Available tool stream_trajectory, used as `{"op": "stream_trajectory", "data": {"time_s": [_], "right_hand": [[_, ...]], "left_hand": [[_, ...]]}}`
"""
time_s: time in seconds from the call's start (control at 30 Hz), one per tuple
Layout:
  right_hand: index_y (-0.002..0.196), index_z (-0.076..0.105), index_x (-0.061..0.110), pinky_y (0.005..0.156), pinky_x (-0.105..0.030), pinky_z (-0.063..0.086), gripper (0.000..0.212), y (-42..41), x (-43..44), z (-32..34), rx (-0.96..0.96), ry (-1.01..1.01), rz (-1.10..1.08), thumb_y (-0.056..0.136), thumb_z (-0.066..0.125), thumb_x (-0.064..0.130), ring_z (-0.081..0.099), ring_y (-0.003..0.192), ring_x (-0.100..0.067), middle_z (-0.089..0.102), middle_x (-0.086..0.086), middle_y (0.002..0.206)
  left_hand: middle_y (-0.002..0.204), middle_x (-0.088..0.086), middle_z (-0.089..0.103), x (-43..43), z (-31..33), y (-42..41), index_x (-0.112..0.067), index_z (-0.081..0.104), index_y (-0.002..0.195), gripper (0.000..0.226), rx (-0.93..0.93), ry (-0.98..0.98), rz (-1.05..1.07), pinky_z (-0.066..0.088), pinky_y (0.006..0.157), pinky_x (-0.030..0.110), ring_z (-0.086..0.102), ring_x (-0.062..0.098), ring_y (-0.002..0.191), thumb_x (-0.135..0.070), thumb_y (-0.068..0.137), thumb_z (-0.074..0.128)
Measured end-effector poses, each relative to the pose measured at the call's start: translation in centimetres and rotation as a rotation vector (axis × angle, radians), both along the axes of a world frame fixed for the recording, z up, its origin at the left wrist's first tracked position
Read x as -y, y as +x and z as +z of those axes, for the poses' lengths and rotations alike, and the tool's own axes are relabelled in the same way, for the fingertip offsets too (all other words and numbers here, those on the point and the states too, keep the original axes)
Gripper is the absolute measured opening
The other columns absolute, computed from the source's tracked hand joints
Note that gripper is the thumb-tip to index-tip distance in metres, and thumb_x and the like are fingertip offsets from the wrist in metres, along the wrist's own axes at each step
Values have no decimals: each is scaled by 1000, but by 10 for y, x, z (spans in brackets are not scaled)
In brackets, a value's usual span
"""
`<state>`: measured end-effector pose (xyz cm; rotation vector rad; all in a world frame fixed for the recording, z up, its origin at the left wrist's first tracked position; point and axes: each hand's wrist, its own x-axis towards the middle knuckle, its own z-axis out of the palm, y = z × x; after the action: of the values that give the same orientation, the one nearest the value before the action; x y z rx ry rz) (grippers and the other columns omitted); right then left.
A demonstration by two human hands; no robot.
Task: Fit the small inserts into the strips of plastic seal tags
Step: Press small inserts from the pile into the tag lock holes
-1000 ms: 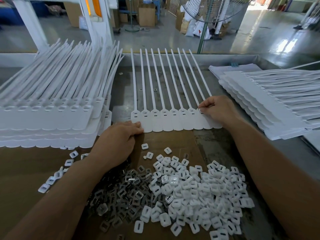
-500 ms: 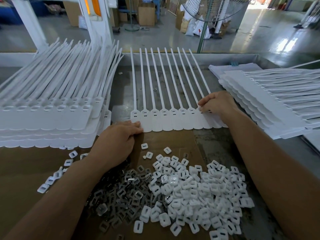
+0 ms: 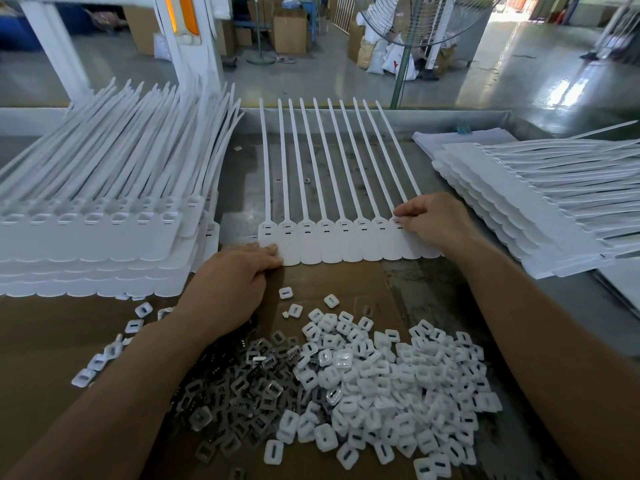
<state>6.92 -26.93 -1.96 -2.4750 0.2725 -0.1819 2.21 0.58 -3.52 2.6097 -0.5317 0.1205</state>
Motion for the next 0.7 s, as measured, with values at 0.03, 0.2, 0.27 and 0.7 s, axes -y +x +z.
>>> {"op": "stream_trajectory", "data": {"time_s": [0.03, 0.2, 0.27, 0.7], "right_hand": [[98, 71, 21, 79, -21, 38, 16, -2, 0, 2, -18, -44, 29, 86, 61, 20, 53, 90, -7, 67, 4, 105], [97, 68, 23, 61, -8, 37, 14, -34, -8, 14, -3, -29, 224, 84, 66, 23, 57, 74, 3, 62, 15, 88], [83, 67, 31, 55, -3, 40, 10, -51, -15, 24, -74, -12, 402, 82, 67, 20, 60, 72, 5, 63, 22, 75], [74, 63, 35, 59, -6, 42, 19, -79, -48, 27, -364, -127, 794, 76, 74, 20, 52, 62, 10, 61, 15, 74]], "left_hand": [[136, -11, 44, -1, 0, 0, -20, 56, 124, 42, -1, 4, 1, 14, 107, 19, 33, 7, 131, -1, 88, 42], [137, -10, 44, -1, 0, -1, -20, 54, 125, 43, -10, 20, -5, 13, 108, 19, 32, 7, 131, -2, 89, 41], [137, -10, 43, 0, 0, 0, -20, 54, 126, 42, -13, 24, -4, 12, 107, 18, 32, 7, 131, -2, 89, 41], [136, -10, 45, 0, 0, 0, -19, 56, 124, 41, -13, 8, -1, 17, 109, 23, 34, 9, 131, -2, 89, 42]]}}
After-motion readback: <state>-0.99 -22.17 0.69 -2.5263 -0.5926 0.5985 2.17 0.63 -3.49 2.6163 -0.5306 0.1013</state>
